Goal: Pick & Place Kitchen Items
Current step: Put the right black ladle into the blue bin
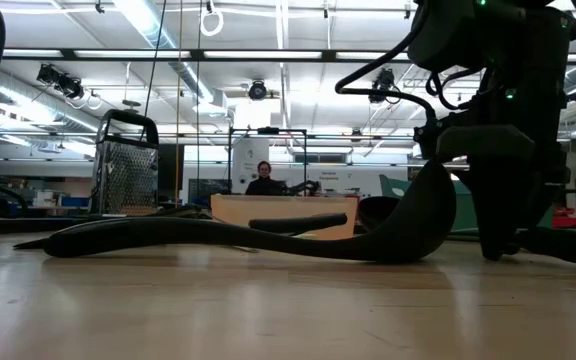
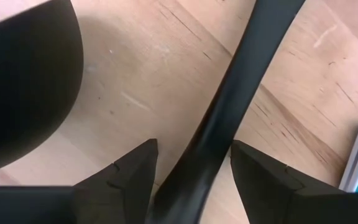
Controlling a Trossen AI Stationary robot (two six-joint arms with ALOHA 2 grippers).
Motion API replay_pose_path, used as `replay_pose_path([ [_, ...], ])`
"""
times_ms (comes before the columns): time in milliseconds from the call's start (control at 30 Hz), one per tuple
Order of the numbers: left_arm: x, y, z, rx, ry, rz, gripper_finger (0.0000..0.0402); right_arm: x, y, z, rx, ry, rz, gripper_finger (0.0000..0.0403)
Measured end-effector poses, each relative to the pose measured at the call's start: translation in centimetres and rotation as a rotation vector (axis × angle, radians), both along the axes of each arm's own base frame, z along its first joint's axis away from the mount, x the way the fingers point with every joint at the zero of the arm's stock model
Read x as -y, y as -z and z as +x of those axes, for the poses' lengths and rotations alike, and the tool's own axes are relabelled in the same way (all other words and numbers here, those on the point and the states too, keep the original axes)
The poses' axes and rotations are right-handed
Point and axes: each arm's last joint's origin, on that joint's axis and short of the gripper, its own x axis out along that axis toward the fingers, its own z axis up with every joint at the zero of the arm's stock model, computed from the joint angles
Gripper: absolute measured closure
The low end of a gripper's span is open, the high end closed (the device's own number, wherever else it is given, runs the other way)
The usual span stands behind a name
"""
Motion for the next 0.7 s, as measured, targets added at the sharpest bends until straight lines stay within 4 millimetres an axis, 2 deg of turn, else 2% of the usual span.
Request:
replay_pose_path([
  [400, 0.00, 0.00, 0.00, 0.000, 0.000, 0.000, 0.0221, -0.03, 0.00, 0.03, 0.000, -0.001, 0.010, 0.0195],
  [700, 0.00, 0.00, 0.00, 0.000, 0.000, 0.000, 0.0221, -0.07, -0.01, 0.10, 0.005, -0.001, 0.021, 0.0243],
])
